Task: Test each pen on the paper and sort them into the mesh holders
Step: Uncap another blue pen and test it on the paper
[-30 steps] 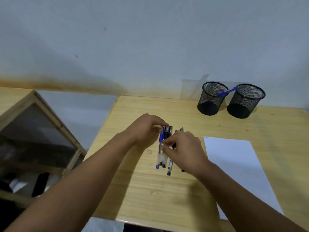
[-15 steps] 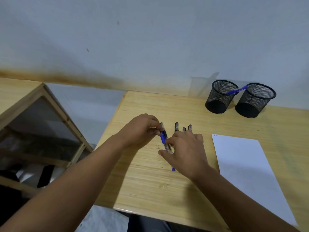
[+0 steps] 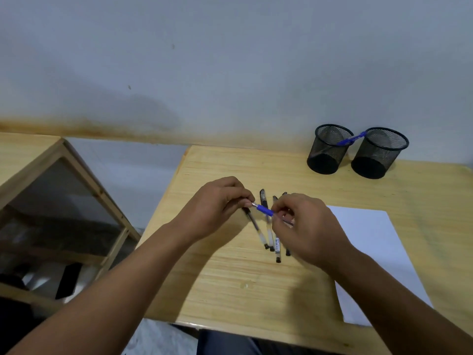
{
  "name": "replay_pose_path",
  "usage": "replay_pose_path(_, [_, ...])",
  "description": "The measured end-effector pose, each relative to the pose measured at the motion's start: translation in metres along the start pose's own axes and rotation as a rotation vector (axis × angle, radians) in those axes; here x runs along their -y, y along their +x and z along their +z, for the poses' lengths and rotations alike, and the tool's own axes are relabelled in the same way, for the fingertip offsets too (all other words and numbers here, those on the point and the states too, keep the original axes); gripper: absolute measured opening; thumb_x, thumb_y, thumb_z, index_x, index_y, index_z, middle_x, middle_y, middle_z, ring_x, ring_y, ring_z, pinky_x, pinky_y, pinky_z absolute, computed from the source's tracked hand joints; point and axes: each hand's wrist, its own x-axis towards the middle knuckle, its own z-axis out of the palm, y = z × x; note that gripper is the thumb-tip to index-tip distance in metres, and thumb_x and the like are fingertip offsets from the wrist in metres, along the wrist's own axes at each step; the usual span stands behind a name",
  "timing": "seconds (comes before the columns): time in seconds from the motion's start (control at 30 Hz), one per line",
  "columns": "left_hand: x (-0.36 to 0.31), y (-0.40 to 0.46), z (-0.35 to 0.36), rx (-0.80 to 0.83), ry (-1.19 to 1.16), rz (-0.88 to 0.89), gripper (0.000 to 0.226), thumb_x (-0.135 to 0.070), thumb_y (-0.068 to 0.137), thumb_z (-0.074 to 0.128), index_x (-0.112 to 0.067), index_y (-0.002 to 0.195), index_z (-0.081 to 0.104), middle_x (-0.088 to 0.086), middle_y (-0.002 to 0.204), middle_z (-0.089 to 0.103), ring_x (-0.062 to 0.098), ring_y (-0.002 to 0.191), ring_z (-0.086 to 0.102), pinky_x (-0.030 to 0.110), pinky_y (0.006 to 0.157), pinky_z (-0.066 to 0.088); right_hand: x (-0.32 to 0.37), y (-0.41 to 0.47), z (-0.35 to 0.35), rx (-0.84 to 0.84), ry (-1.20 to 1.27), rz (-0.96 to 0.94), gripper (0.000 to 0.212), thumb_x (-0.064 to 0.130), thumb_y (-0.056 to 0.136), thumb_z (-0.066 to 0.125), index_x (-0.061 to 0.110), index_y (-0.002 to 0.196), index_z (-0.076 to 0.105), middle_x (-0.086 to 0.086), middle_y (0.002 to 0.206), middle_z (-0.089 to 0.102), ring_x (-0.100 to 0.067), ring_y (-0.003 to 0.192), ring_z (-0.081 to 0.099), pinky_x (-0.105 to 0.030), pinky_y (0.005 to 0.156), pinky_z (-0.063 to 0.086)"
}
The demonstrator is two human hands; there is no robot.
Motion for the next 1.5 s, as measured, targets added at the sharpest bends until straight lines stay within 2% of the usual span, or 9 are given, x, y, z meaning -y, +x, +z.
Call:
replay_pose_path(0.17, [-0.031, 0.017, 0.026, -0.029, -0.056, 0.049, 0.015, -0.023, 0.092, 0.067, -0.018, 0.102, 0.076, -0.004, 0.091, 0.067, 0.01, 0.08, 0.063, 0.033, 0.07, 0.053, -0.018, -0.007, -0.033, 0.004, -0.068, -0.028, 0.013, 0.023, 0.087, 0.071, 0.023, 0.1, 0.074, 0.018, 0.077, 0.06, -0.005, 0.071, 0.059, -0.024, 0.063, 0.048])
replay_pose_path(0.37, [-0.062, 0.039, 0.056, -0.014, -0.128, 0.083, 0.012, -0.018, 0.091, 0.069, -0.015, 0.099, 0.077, -0.001, 0.091, 0.068, 0.011, 0.081, 0.064, 0.033, 0.072, 0.053, -0.046, -0.02, -0.056, -0.082, -0.056, 0.025, 0.008, 0.03, 0.085, 0.075, 0.026, 0.092, 0.077, 0.02, 0.075, 0.066, 0.0, 0.064, 0.058, -0.014, 0.058, 0.036])
replay_pose_path(0.53, [-0.081, 0.053, 0.069, 0.054, -0.137, 0.121, 0.014, -0.018, 0.089, 0.072, -0.013, 0.101, 0.077, 0.001, 0.09, 0.069, 0.007, 0.075, 0.058, 0.016, 0.07, 0.043, -0.066, -0.033, -0.068, -0.083, -0.14, 0.005, 0.014, 0.034, 0.089, 0.07, 0.028, 0.099, 0.078, 0.012, 0.084, 0.076, -0.004, 0.063, 0.053, -0.021, 0.06, 0.043])
replay_pose_path(0.77, [-0.094, 0.067, 0.081, 0.095, -0.039, 0.196, 0.014, -0.016, 0.089, 0.072, -0.012, 0.101, 0.077, 0.003, 0.09, 0.071, 0.018, 0.076, 0.065, 0.024, 0.066, 0.045, -0.086, -0.046, -0.075, -0.122, -0.073, 0.011, 0.016, 0.034, 0.089, 0.067, 0.024, 0.093, 0.078, 0.008, 0.078, 0.076, -0.016, 0.064, 0.065, -0.038, 0.057, 0.054])
replay_pose_path(0.97, [-0.094, 0.073, 0.09, 0.078, -0.018, 0.236, 0.014, -0.011, 0.089, 0.072, -0.009, 0.102, 0.077, 0.005, 0.091, 0.071, 0.022, 0.08, 0.065, 0.035, 0.067, 0.054, -0.092, -0.048, -0.073, -0.173, -0.037, 0.024, 0.016, 0.035, 0.089, 0.066, 0.022, 0.087, 0.075, 0.006, 0.067, 0.07, -0.017, 0.056, 0.06, -0.036, 0.05, 0.052])
replay_pose_path(1.2, [-0.09, 0.081, 0.096, 0.022, 0.081, 0.265, 0.013, -0.007, 0.085, 0.075, -0.009, 0.098, 0.077, 0.004, 0.088, 0.069, 0.025, 0.078, 0.062, 0.027, 0.065, 0.047, -0.099, -0.043, -0.074, -0.202, -0.064, 0.167, 0.022, 0.049, 0.086, 0.066, 0.029, 0.081, 0.071, 0.01, 0.06, 0.064, -0.01, 0.055, 0.057, -0.028, 0.046, 0.044])
replay_pose_path(1.3, [-0.085, 0.082, 0.101, -0.016, 0.023, 0.113, 0.013, -0.016, 0.088, 0.073, -0.015, 0.101, 0.078, -0.001, 0.091, 0.071, 0.018, 0.081, 0.064, 0.033, 0.07, 0.053, -0.108, -0.04, -0.077, -0.194, 0.05, 0.223, 0.016, 0.041, 0.088, 0.068, 0.027, 0.085, 0.074, 0.011, 0.07, 0.069, -0.008, 0.066, 0.062, -0.031, 0.057, 0.052])
replay_pose_path(1.4, [-0.072, 0.081, 0.106, -0.052, 0.032, -0.164, 0.012, -0.03, 0.09, 0.069, -0.027, 0.099, 0.077, -0.014, 0.09, 0.067, 0.006, 0.079, 0.059, 0.031, 0.07, 0.051, -0.12, -0.042, -0.074, -0.256, 0.216, 0.309, 0.007, 0.022, 0.091, 0.067, 0.022, 0.093, 0.074, 0.014, 0.07, 0.066, 0.0, 0.068, 0.061, -0.013, 0.057, 0.047])
replay_pose_path(1.5, [-0.063, 0.079, 0.113, -0.017, 0.128, -0.365, 0.011, -0.038, 0.087, 0.065, -0.035, 0.093, 0.074, -0.017, 0.087, 0.065, 0.005, 0.08, 0.057, 0.028, 0.066, 0.047, -0.127, -0.047, -0.067, -0.165, 0.55, 0.441, 0.028, 0.005, 0.094, 0.059, 0.018, 0.115, 0.071, 0.007, 0.085, 0.072, -0.004, 0.07, 0.066, -0.02, 0.068, 0.054])
